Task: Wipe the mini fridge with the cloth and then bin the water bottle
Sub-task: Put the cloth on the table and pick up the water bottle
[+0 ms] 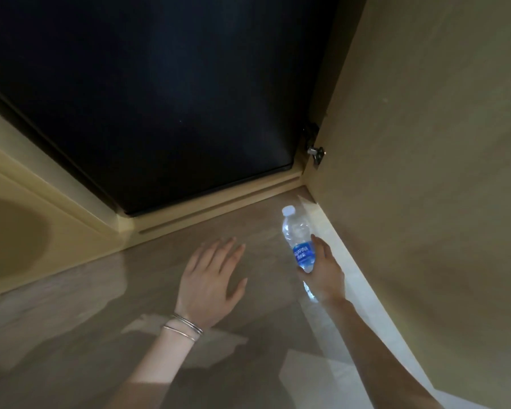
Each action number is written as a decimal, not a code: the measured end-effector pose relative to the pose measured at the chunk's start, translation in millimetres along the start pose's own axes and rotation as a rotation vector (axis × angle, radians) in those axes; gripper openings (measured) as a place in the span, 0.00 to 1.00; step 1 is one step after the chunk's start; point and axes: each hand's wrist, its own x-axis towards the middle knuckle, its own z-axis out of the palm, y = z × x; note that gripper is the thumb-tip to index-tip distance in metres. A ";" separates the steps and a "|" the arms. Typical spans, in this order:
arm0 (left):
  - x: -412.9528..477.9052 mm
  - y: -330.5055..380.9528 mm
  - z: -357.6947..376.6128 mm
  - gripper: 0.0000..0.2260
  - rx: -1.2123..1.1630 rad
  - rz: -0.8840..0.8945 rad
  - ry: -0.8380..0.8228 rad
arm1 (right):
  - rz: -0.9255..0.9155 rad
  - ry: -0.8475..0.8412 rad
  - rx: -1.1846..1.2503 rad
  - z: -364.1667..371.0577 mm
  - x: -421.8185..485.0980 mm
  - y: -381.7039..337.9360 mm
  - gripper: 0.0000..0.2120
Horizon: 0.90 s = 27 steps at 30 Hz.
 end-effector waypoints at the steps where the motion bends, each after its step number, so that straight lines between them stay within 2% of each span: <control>1: 0.4 -1.3 -5.7 0.25 0.005 -0.002 -0.006 | -0.021 -0.022 0.005 -7.2 -2.2 -5.0 0.35; 5: 0.3 0.8 -54.4 0.25 -0.014 -0.028 -0.014 | -0.106 -0.096 0.032 -65.6 -23.7 -45.2 0.34; 9: 2.2 14.8 -145.6 0.25 -0.009 -0.058 -0.042 | -0.144 -0.145 0.058 -159.8 -59.7 -108.0 0.34; 16: 14.2 58.0 -367.0 0.25 -0.039 -0.079 0.001 | -0.193 -0.175 0.061 -358.2 -145.1 -228.1 0.35; 22: 32.2 93.4 -555.8 0.25 -0.023 -0.054 0.050 | -0.236 -0.108 0.024 -532.0 -207.1 -325.8 0.35; 27: 57.4 119.8 -678.4 0.26 -0.030 0.019 0.102 | -0.215 -0.052 0.004 -654.0 -237.6 -384.4 0.32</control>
